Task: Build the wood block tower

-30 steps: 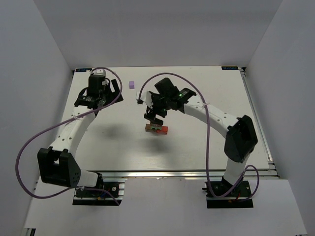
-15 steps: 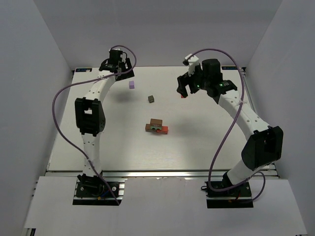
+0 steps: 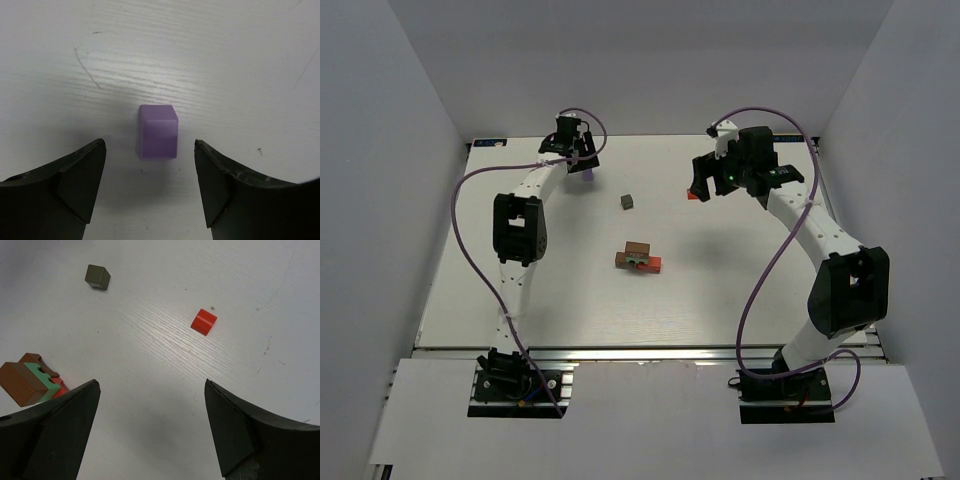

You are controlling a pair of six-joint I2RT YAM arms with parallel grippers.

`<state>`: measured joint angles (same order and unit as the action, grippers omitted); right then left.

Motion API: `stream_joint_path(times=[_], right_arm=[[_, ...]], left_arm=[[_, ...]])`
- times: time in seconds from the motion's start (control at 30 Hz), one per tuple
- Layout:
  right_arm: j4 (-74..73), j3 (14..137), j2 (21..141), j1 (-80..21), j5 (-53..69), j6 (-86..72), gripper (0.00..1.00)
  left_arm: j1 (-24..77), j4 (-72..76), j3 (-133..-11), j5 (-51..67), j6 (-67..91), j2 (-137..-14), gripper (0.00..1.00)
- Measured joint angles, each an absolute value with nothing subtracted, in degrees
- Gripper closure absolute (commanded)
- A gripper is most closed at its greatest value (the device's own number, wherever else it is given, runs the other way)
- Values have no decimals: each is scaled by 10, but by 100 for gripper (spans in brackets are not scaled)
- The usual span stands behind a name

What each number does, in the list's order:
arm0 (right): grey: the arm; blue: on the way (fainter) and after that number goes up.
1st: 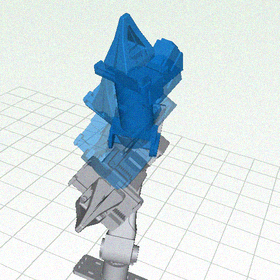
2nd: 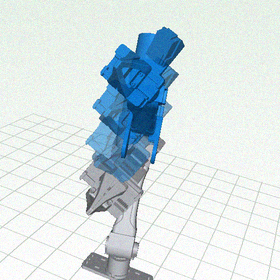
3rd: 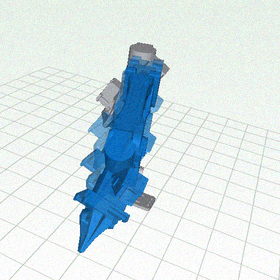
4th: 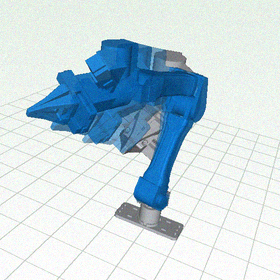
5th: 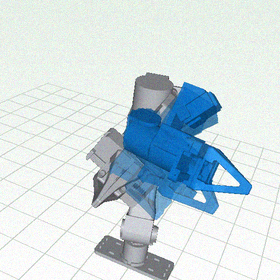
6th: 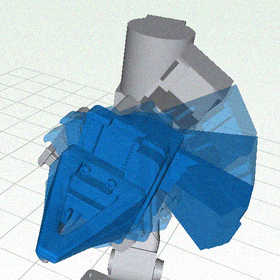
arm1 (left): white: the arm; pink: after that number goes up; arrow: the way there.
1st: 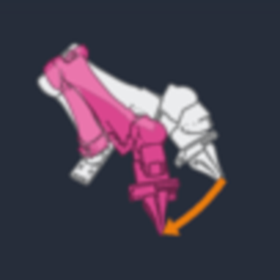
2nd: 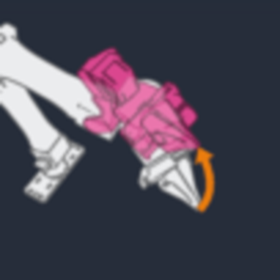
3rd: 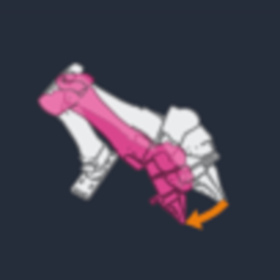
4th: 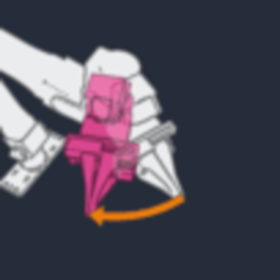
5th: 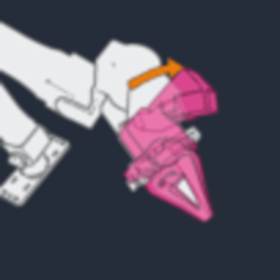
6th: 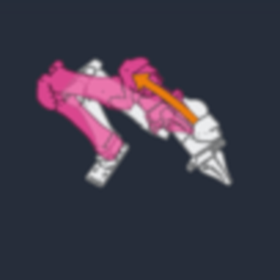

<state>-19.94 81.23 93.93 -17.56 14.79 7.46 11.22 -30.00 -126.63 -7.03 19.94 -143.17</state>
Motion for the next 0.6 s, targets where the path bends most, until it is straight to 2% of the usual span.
stream_joint_path(times=[0.23, 0.37, 0.43, 0.47, 0.6], right_arm=[[-200, 812, 941, -171, 150, 75, 11], [-200, 811, 941, -169, 151, 75, 11], [-200, 811, 942, -169, 152, 75, 11], [-200, 811, 943, -169, 152, 75, 11], [-200, 811, 950, -169, 156, 75, 10]], left_arm=[[119, -261, -1290, -82, 188, -1461, 29], [121, -243, -1295, -88, 181, -1489, 45], [121, -243, -1295, -89, 182, -1489, 48], [121, -243, -1295, -89, 181, -1489, 53], [121, -244, -1295, -97, 183, -1489, 56]])
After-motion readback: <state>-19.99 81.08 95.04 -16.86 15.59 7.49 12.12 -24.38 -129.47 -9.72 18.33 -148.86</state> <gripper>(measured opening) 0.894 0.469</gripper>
